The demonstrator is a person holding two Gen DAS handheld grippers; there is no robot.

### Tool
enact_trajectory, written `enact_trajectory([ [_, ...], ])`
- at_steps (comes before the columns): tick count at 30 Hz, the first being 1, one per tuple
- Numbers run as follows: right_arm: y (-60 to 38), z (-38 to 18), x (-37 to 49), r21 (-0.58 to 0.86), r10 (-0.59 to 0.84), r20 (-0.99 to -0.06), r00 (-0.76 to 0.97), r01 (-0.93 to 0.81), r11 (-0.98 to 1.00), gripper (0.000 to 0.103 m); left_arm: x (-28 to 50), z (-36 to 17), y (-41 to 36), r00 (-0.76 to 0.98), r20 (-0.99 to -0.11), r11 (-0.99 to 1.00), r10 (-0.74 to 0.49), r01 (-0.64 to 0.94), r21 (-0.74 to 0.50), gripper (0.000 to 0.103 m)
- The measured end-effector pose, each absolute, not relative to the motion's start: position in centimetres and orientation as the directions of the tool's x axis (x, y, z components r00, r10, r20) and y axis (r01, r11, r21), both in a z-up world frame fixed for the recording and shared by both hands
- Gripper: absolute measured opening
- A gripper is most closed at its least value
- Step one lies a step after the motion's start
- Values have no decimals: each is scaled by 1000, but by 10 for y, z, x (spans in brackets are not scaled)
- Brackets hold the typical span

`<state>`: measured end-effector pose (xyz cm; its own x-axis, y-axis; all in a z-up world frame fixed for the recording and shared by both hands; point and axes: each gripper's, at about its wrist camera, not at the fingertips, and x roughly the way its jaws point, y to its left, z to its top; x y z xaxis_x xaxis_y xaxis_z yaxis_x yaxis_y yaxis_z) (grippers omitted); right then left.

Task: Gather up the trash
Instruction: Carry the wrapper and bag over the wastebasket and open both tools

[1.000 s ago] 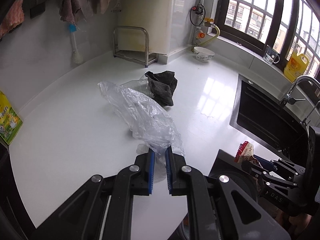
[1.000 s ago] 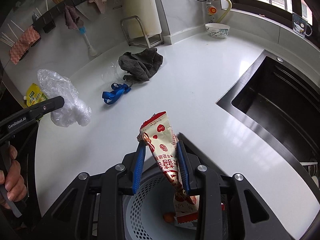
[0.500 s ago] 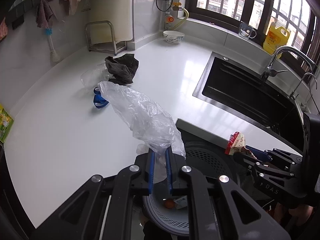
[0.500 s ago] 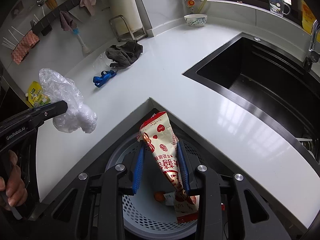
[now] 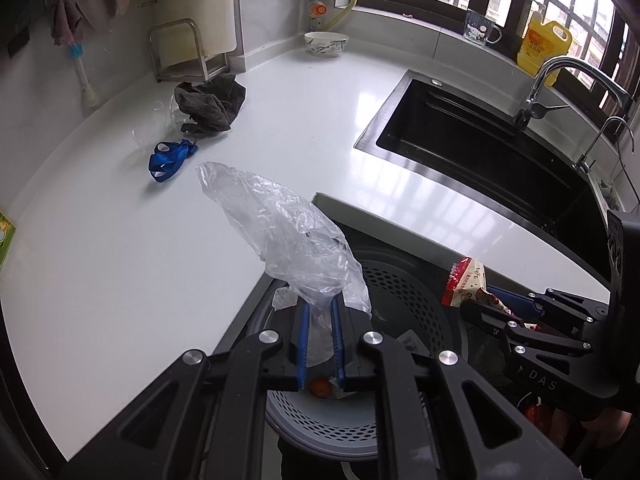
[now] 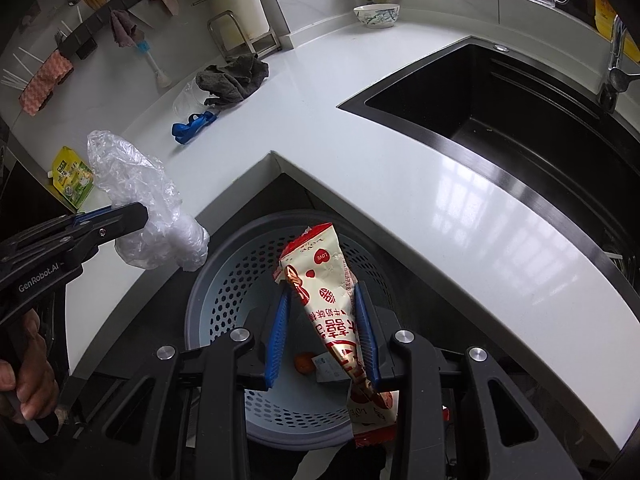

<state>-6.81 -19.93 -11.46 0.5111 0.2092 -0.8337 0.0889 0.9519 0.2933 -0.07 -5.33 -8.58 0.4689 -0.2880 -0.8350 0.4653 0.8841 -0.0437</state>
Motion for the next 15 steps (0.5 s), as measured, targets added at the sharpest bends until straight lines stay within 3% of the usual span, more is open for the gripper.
enact_trajectory([
  [15, -189, -153, -63, 333, 258, -859, 443, 100, 938, 31, -4, -132, -50, 396, -891, 897, -223, 441, -28, 11],
])
